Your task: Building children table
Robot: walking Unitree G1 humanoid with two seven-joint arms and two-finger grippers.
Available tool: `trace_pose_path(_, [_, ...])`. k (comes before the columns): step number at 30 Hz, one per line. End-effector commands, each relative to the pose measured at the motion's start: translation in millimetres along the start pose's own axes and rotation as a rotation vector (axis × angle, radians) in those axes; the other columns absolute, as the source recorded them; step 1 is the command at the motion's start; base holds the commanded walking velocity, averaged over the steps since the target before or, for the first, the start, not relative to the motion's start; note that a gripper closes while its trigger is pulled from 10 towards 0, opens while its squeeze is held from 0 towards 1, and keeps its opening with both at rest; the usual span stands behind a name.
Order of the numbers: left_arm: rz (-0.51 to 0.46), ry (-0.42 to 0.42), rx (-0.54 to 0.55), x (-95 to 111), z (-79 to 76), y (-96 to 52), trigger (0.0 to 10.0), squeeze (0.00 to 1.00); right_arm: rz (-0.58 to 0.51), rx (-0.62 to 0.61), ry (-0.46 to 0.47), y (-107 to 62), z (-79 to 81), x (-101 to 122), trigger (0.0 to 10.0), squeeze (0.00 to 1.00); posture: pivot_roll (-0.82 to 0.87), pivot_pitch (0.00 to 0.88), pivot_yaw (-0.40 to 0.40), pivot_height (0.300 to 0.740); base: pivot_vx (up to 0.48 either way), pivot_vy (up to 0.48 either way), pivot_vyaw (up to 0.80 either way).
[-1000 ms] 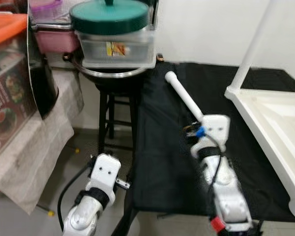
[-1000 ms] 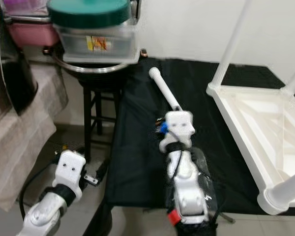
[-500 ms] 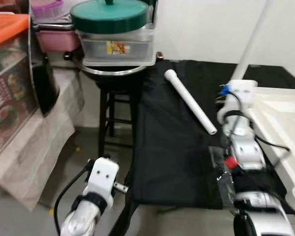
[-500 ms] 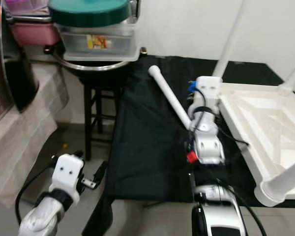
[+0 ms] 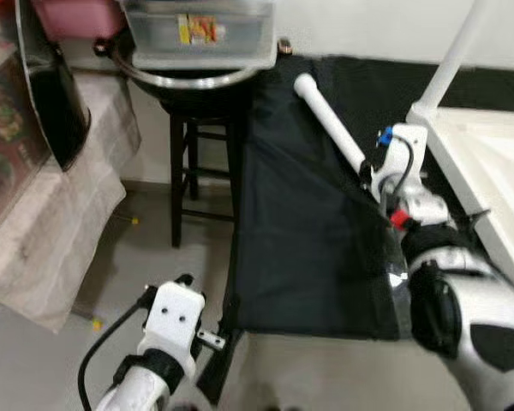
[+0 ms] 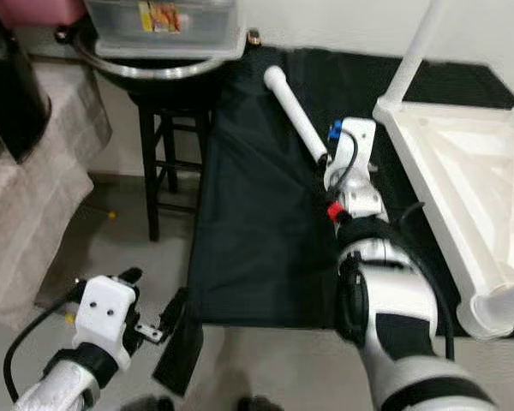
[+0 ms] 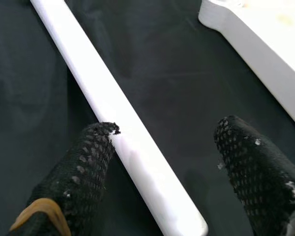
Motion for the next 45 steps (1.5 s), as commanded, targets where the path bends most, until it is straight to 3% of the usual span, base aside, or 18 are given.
trace_pose_path(1, [0.021,-0.011,-0.021,-1,-4.4,-4.9,10.0,0.00,0.004,-0.020,-0.008,1.0,-3.6,-1,10.0,0.00,0.14,0.279,-0.113,0.740,0.000,0.000,0.00])
trace_pose_path(5, [0.035,-0.015,-0.027,-1,-6.1,-8.4,10.0,0.00,0.005,-0.020,-0.005,1.4,-2.5,2,10.0,0.00,0.14,0.283,-0.115,0.740,0.000,0.000,0.00])
trace_pose_path(8, [0.030,-0.012,-0.025,2,-5.4,-9.0,10.0,0.00,0.050,-0.020,0.019,1.9,-6.4,-7,10.0,0.00,0.14,0.285,-0.114,0.740,0.000,0.000,0.00])
trace_pose_path(13, [-0.106,0.078,0.015,37,17.0,3.1,10.0,0.00,0.118,-0.045,0.121,2.6,-19.4,-22,10.0,0.00,0.16,0.282,-0.111,0.740,0.000,0.000,0.00])
trace_pose_path(16, [-0.127,0.093,0.022,43,23.3,7.9,10.0,0.00,0.141,-0.038,0.146,2.3,-19.7,-27,10.0,0.00,0.15,0.280,-0.104,0.740,0.000,0.000,0.00])
trace_pose_path(26, [-0.121,0.107,0.026,42,30.0,13.3,10.0,0.00,0.226,-0.037,0.198,0.0,-22.6,-50,10.0,0.00,0.15,0.283,-0.098,0.740,0.000,0.000,0.00])
trace_pose_path(27, [-0.115,0.105,0.022,42,29.1,13.5,10.0,0.00,0.249,-0.038,0.208,-1.1,-22.9,-57,6.9,0.00,0.15,0.296,-0.097,0.740,0.000,0.000,0.00])
trace_pose_path(28, [-0.110,0.104,0.019,41,28.2,13.4,10.0,0.00,0.266,-0.033,0.211,-2.0,-22.3,-62,0.0,0.00,0.15,0.296,-0.097,0.740,0.000,0.000,0.00])
trace_pose_path(35, [-0.098,0.101,0.018,41,27.0,13.7,10.0,0.00,0.257,-0.009,0.193,-2.9,-11.8,-64,0.0,0.00,0.15,0.293,-0.098,0.740,0.000,0.000,0.00])
trace_pose_path(42, [-0.100,0.098,0.012,41,24.2,16.5,10.0,0.00,0.248,0.081,0.169,-6.7,23.8,-57,0.0,0.00,0.14,0.282,-0.099,0.740,0.000,0.000,0.00])
trace_pose_path(45, [-0.099,0.096,0.013,40,23.9,16.7,10.0,0.00,0.242,0.095,0.171,-7.5,30.4,-54,0.0,0.00,0.13,0.279,-0.098,0.740,0.000,0.000,0.00])
Point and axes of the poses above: a point about 5 cm out from each wrist's last joint towards the gripper, its own y axis pointing out of the wrist towards the gripper, its own x axis along the axis of the wrist's last joint, z = x × y, the point moved 6 cm from there along y, pointing out of the wrist towards the gripper, and after that the axes turned 15 degrees about y, right-handed, at the moved point
